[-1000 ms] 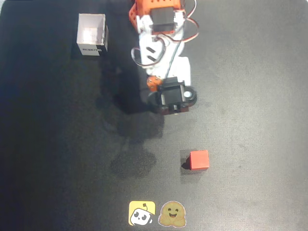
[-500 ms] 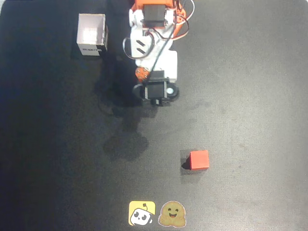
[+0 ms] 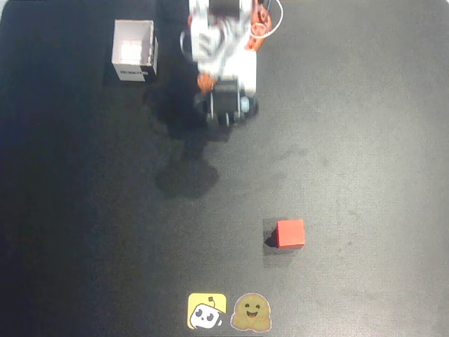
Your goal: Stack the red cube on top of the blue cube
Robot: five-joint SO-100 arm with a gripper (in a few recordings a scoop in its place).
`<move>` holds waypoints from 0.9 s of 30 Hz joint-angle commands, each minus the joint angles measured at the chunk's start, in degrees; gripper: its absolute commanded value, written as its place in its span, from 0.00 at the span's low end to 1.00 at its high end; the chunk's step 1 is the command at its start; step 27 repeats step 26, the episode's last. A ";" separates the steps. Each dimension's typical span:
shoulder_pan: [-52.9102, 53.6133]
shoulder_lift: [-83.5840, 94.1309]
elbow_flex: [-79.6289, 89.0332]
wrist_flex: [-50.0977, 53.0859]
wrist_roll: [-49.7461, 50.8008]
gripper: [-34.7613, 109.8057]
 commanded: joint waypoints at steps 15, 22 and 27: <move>0.88 3.16 0.18 6.33 -0.79 0.24; 1.14 3.16 0.26 6.33 -0.53 0.24; 1.14 3.16 0.26 6.33 -0.53 0.24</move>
